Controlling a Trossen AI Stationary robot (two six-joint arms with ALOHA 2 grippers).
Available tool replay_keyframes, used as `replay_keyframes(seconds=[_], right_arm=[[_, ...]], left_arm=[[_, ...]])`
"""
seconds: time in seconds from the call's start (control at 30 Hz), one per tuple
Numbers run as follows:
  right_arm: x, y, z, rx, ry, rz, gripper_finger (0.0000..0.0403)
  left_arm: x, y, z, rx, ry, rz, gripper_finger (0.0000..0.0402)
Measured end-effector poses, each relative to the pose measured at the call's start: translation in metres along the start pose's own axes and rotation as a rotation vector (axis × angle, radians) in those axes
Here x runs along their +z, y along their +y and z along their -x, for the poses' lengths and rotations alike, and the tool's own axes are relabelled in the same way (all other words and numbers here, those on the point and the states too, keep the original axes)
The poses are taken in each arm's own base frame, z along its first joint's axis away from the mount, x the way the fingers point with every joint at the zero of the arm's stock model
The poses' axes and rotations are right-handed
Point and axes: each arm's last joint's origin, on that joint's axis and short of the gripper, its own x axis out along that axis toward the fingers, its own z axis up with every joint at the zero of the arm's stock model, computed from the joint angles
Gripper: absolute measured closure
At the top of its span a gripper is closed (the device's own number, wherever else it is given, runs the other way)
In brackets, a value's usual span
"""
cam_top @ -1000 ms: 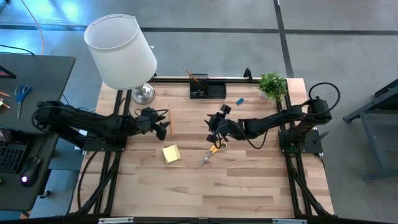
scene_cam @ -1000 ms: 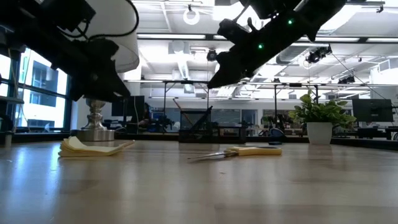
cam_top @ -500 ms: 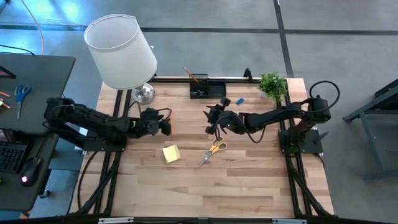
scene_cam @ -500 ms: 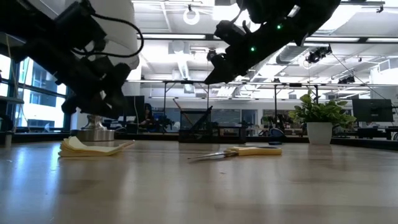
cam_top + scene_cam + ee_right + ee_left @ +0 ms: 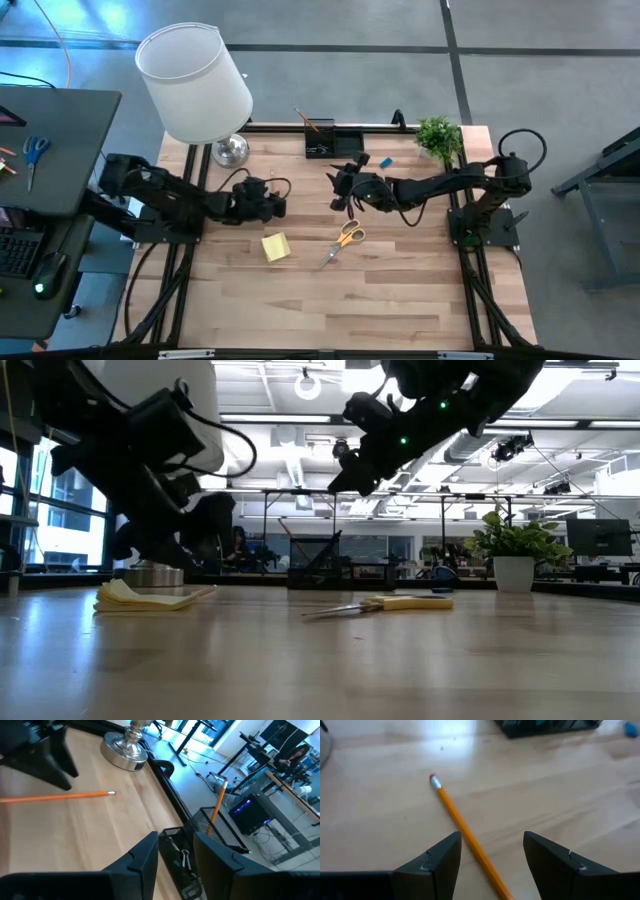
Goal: Pick and place office supplies into organizer
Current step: Put the pencil into the desk organizer
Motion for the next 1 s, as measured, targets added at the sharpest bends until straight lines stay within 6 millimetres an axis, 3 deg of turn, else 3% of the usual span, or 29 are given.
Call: replay_keyframes(seconds=[0.53,1.0], right_arm=[[-0.004,-0.004,-0.004,0.036,0.018,0.008,0.0284],[-0.006,-0.004,-0.004,0.040,0.031,0.014,0.0284]], left_arm=[[-0.017,-0.016,-0.023,0.133,0.053,-0.037,0.0201],[-0.018,-0.013,-0.024,0.150,0.068,-0.071,0.0353]])
